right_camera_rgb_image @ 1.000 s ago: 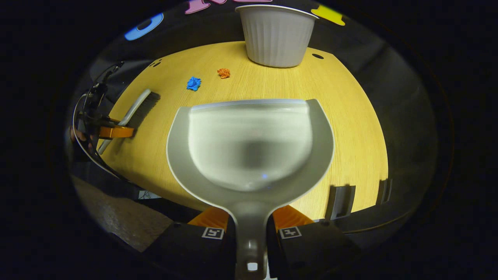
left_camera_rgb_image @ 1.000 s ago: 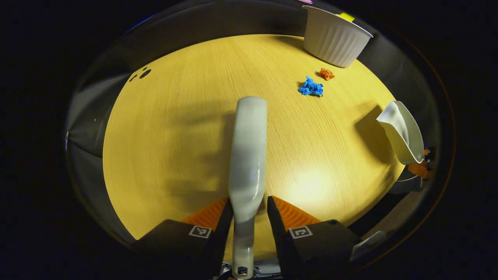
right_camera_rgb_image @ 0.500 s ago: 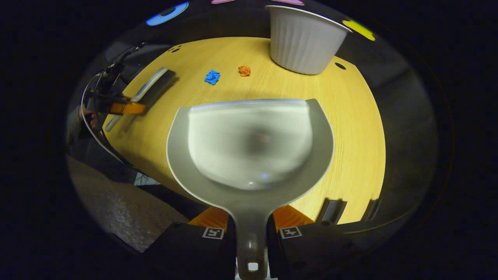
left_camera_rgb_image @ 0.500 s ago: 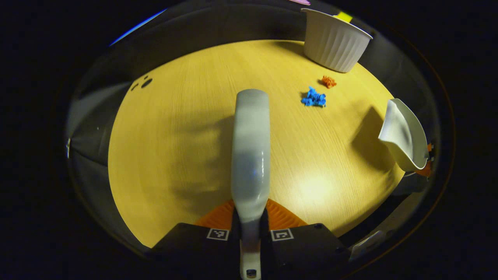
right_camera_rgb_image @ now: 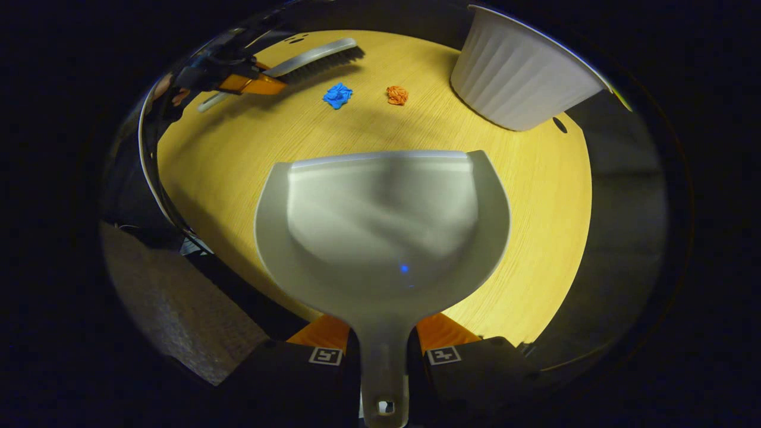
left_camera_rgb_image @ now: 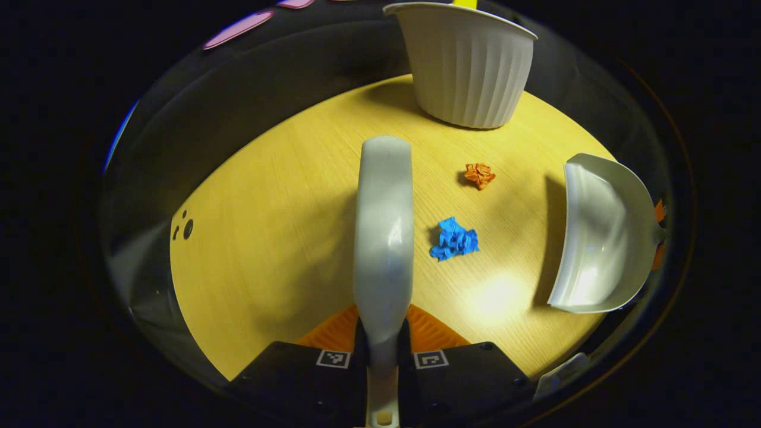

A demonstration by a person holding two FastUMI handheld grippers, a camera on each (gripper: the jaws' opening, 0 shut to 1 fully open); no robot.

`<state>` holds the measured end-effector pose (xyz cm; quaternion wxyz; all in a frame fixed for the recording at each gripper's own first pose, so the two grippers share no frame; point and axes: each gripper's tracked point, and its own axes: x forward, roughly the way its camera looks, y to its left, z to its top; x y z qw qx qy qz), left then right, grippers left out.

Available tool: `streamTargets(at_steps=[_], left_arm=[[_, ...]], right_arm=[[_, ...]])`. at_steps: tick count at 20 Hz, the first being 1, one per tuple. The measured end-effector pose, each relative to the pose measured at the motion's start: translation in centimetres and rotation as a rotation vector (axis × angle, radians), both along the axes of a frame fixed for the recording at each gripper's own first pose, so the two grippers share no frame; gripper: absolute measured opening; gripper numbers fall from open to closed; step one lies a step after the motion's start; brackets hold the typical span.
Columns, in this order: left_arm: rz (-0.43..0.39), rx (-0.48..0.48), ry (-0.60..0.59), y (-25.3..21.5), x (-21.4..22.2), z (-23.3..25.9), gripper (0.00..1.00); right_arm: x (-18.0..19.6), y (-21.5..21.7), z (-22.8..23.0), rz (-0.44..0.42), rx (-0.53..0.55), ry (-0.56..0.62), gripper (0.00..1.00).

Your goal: Pick up the small broom and dustpan from the desktop, sweep the trash into the dustpan with the broom, and then empty the trash into the garbage bin.

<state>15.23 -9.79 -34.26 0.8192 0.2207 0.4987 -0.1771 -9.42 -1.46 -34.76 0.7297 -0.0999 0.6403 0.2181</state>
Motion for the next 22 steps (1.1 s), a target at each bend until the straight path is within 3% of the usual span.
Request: streamTargets(at_steps=[5,6,7,8,10,14,17,18,21,22], left_arm=[[-0.068,0.054,0.034,-2.6,2.4,-1.8,0.24],[-0.078,0.054,0.049,-3.1,2.3,-2.2,0.24],[-0.090,0.044,0.048,-3.8,2.5,-2.2,0.24],[-0.103,0.036,0.052,-4.3,2.4,-2.4,0.24],[-0.138,0.017,0.064,-5.4,2.1,-2.2,0.22],[-0.203,-0.104,0.150,-9.1,-1.2,-1.8,0.24],[-0.263,-0.252,0.298,-12.7,-5.3,-1.3,0.22],[-0.282,-0.293,0.351,-13.4,-6.7,-1.2,0.24],[-0.279,-0.398,0.461,-15.1,-9.1,0.1,0.24],[-0.260,-0.403,0.466,-15.0,-9.3,0.5,0.24]], right_arm=[[1.1,0.4,-0.9,0.023,0.018,0.040,0.36],[1.2,0.4,-1.0,0.024,0.020,0.044,0.31],[1.3,0.3,-1.1,0.023,0.021,0.045,0.36],[1.4,0.2,-1.2,0.022,0.022,0.046,0.31],[1.8,0.0,-1.6,0.020,0.024,0.045,0.36],[2.2,0.0,-2.0,0.013,0.040,0.041,0.36],[2.2,-0.1,-2.4,0.020,0.049,0.023,0.36],[2.1,-0.2,-2.6,0.020,0.051,0.017,0.31],[1.5,-0.2,-3.1,-0.010,0.074,0.003,0.41],[1.4,-0.2,-3.2,-0.019,0.075,-0.012,0.31]])
